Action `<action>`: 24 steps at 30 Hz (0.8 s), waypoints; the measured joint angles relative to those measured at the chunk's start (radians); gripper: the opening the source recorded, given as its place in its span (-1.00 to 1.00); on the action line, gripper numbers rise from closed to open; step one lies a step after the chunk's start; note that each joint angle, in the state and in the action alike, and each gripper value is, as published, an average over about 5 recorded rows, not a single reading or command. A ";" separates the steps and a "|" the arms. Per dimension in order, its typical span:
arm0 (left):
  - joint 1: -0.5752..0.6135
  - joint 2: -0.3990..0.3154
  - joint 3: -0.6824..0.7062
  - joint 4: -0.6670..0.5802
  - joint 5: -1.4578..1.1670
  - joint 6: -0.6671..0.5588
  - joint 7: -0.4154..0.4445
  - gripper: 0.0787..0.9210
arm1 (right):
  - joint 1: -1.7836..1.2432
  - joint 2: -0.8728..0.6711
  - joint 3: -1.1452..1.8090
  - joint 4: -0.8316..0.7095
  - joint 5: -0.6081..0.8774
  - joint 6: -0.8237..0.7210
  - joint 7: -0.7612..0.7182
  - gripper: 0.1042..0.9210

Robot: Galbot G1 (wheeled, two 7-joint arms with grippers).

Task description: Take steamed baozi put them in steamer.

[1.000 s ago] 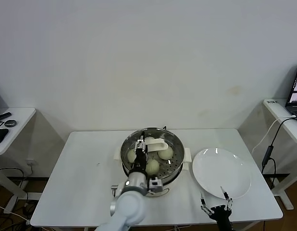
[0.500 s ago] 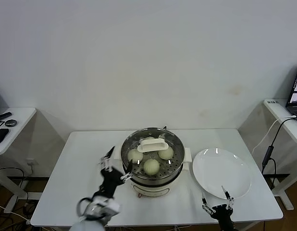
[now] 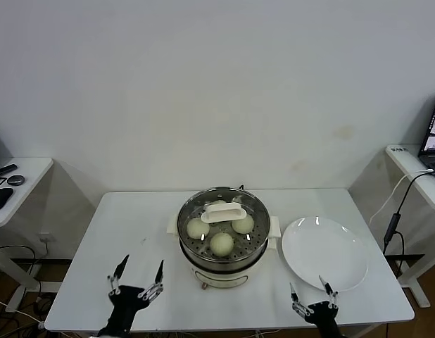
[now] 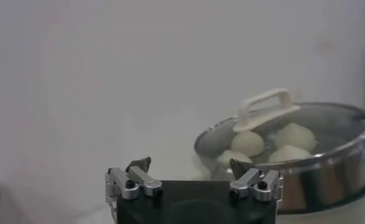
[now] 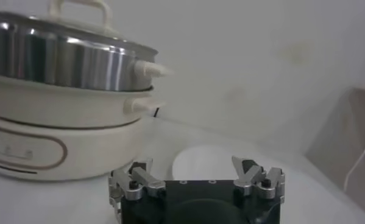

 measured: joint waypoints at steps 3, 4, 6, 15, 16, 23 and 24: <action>0.023 -0.011 -0.021 0.029 -0.051 -0.044 0.000 0.77 | -0.006 -0.005 -0.009 0.012 0.011 -0.014 0.002 0.76; 0.029 -0.013 -0.027 0.038 -0.065 -0.055 0.000 0.77 | -0.008 -0.006 -0.011 0.015 0.013 -0.018 0.003 0.76; 0.037 -0.016 -0.040 0.057 -0.089 -0.072 0.001 0.77 | -0.013 -0.007 -0.013 0.023 0.016 -0.025 0.003 0.76; 0.057 -0.021 -0.076 0.110 -0.152 -0.111 0.012 0.77 | -0.034 -0.006 -0.018 0.040 0.017 -0.040 0.010 0.76; 0.060 -0.021 -0.079 0.112 -0.156 -0.113 0.013 0.77 | -0.034 -0.006 -0.020 0.041 0.017 -0.042 0.010 0.76; 0.068 -0.017 -0.091 0.135 -0.172 -0.124 0.020 0.77 | -0.041 0.000 -0.029 0.052 0.015 -0.051 0.011 0.76; 0.068 -0.017 -0.092 0.139 -0.173 -0.126 0.021 0.77 | -0.042 0.000 -0.030 0.053 0.015 -0.052 0.011 0.76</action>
